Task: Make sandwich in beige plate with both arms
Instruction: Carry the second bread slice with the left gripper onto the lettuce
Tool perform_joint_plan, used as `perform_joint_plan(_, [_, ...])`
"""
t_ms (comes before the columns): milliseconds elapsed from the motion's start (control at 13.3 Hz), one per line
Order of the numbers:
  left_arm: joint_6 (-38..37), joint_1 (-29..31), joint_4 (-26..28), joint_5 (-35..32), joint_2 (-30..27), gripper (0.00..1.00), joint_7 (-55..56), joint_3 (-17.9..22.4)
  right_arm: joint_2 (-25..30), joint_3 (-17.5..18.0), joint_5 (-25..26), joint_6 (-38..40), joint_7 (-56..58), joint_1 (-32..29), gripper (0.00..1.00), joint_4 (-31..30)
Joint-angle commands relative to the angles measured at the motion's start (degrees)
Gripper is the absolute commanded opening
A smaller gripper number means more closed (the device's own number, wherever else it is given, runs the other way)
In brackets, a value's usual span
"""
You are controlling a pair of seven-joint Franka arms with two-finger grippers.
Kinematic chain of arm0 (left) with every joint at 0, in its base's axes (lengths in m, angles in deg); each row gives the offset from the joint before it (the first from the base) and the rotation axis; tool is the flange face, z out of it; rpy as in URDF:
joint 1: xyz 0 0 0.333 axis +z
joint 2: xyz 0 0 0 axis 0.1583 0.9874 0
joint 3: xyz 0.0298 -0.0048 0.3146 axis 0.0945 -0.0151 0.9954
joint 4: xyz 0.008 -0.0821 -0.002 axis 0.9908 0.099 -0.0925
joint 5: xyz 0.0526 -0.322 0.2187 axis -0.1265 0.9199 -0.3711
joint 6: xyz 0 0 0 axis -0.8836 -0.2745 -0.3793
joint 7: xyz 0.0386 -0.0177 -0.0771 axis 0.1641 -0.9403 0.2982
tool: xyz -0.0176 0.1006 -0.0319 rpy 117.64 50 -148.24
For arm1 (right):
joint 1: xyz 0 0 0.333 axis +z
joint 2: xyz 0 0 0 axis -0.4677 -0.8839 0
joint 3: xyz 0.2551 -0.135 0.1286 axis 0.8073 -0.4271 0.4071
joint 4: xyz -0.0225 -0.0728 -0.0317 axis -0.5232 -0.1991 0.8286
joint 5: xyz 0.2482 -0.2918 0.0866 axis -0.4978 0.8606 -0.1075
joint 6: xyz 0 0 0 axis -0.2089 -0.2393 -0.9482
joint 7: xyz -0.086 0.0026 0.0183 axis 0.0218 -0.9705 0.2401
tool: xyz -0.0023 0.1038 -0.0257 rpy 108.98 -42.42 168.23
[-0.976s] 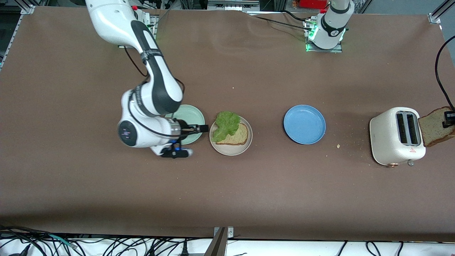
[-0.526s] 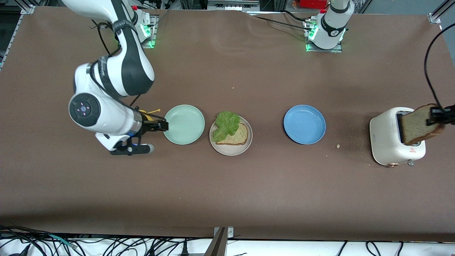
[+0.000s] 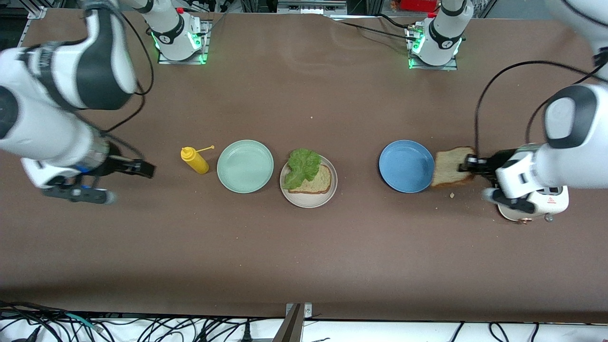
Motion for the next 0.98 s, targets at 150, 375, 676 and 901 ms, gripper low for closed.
perform_joint_plan(150, [-0.5, -7.0, -2.2, 10.8, 4.5, 0.00, 6.7, 0.7, 14.8, 10.0, 0.8, -3.9, 1.6, -11.6, 1.00, -15.0])
perform_joint_plan(375, [-0.4, -8.5, -2.2, 19.0, 6.2, 0.00, 8.0, 0.7, 20.6, 21.2, 5.6, -4.4, 1.6, -23.7, 1.00, -17.9])
perform_joint_plan(676, [3.3, -12.5, -2.6, 28.3, 8.3, 0.00, 8.0, 0.6, 30.3, 30.7, 10.0, -4.2, 1.4, -31.3, 1.00, -29.0])
perform_joint_plan(901, [10.5, -16.7, -2.6, 29.8, 11.3, 0.00, 8.1, 0.6, 29.8, 29.4, 9.9, -2.5, 3.7, -31.2, 1.00, -26.6])
